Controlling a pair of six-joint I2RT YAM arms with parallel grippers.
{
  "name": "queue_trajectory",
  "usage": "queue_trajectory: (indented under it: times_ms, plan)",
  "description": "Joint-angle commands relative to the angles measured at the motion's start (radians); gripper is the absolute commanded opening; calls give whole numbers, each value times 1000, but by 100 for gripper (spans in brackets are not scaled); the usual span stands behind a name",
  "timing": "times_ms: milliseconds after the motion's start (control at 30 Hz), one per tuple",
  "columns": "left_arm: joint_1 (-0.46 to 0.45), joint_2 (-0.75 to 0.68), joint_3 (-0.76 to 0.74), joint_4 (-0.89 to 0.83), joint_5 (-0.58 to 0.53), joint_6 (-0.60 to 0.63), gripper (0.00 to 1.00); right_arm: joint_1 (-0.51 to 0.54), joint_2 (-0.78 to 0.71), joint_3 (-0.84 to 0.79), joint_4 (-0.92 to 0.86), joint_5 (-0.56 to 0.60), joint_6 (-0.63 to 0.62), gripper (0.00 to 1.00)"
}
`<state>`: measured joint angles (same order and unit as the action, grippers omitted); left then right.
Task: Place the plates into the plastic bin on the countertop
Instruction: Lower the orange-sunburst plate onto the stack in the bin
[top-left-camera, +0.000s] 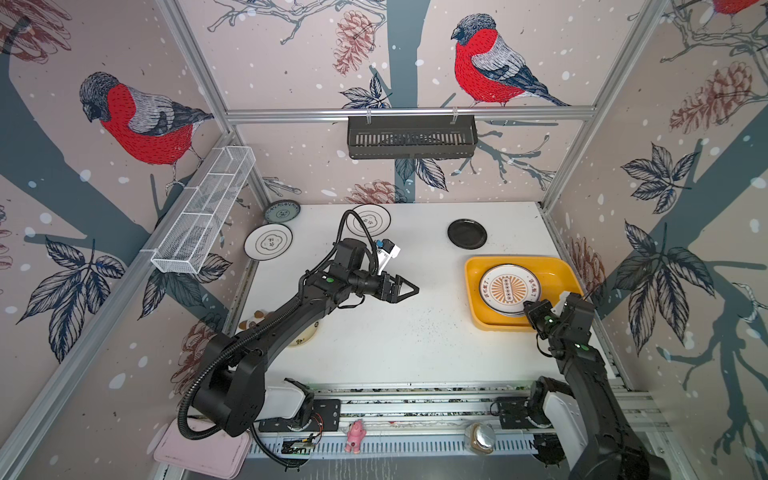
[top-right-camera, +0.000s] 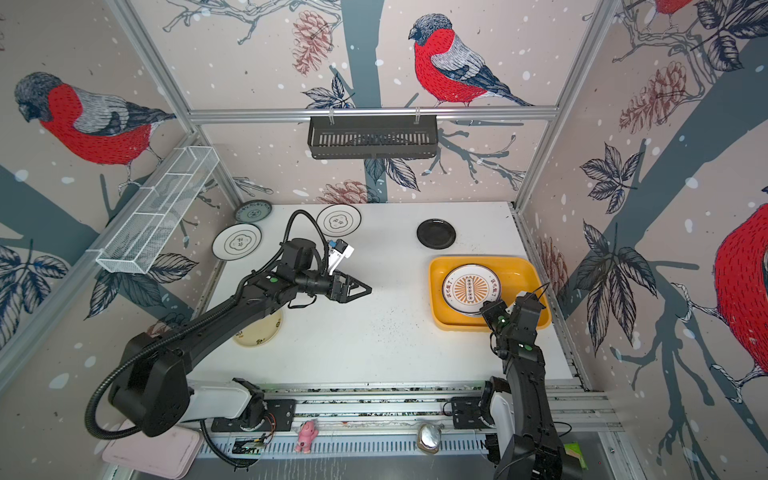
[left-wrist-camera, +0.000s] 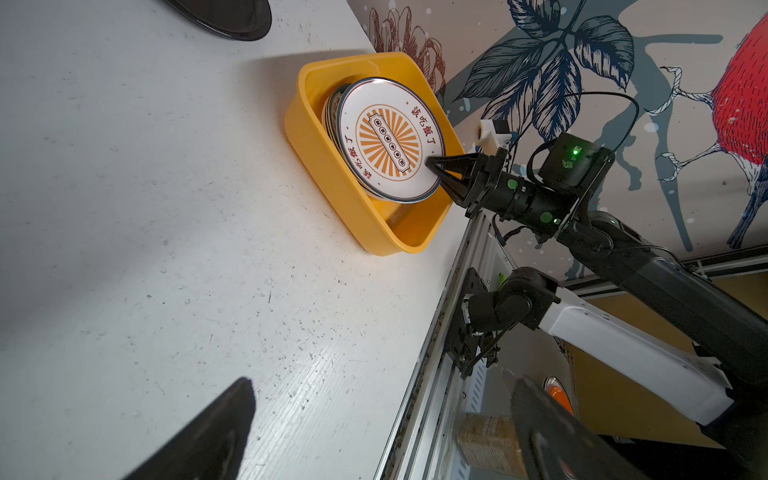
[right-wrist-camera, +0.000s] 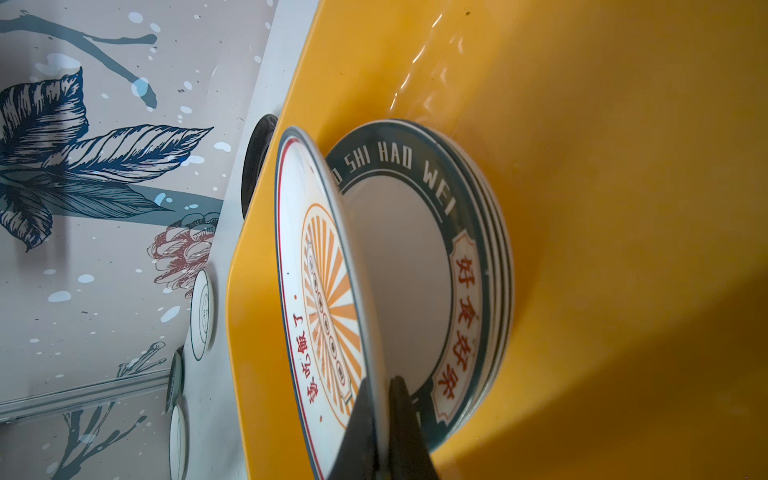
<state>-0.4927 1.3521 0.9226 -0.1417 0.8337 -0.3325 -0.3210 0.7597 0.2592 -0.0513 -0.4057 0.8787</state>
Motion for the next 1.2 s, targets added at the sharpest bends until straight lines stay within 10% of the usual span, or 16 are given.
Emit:
queue_trajectory:
  times_ms: [0,1167]
  plan:
    - [2,-2,8,-4,1,29,96,-14,-2,-2,44,-45,-18,5]
    - [1,-5,16,-29,-35,44,96,-66,179,58,10,-27,-55,19]
